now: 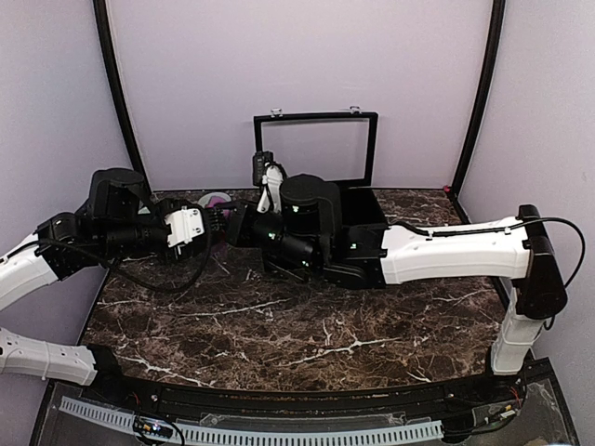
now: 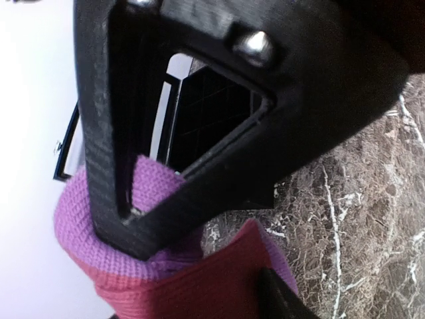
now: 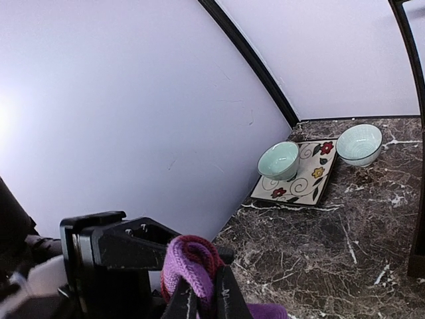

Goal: Roll the socks
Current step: Roll the sock at the center of the board.

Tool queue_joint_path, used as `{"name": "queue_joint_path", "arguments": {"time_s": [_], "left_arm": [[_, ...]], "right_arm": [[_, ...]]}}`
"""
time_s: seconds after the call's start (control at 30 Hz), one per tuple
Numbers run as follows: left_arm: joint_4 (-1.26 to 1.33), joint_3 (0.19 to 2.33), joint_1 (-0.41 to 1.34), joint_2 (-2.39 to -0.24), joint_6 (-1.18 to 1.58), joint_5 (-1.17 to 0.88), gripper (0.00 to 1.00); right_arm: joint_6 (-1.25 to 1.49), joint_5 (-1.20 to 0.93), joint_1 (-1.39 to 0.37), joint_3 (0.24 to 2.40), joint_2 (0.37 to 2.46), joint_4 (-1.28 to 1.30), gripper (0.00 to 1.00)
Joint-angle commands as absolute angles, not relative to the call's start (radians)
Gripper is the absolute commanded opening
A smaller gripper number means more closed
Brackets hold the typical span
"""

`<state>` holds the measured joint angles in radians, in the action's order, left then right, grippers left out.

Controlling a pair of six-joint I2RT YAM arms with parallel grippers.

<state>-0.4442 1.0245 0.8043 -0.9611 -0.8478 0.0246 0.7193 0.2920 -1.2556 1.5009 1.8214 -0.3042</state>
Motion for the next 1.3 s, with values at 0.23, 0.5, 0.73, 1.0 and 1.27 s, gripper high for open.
{"name": "queue_joint_path", "arguments": {"time_s": [0.23,0.5,0.73,1.0,1.27], "left_arm": [[-0.042,0.901,0.881,-0.933,-1.192,0.271,0.49],[0.005,0.896,0.882,-0.941,-1.231,0.277,0.02],[-0.305,1.046,0.872,-0.95,-0.953,0.091,0.0],[-0.764,1.29,0.797,-1.015,-0.578,-0.647,0.0],[-0.985,1.441,0.756,-1.17,-0.519,-1.085,0.0]], "right_arm": [[0.813,0.323,-1.247,1.48,1.816,-0.479,0.0],[0.9,0.265,-1.246,1.477,1.83,-0.525,0.0],[0.801,0.201,-1.25,1.498,1.817,-0.514,0.23],[0.279,-0.107,-1.249,1.287,1.642,-0.554,1.0],[0.107,-0.329,-1.232,1.108,1.397,-0.543,1.0]]}}
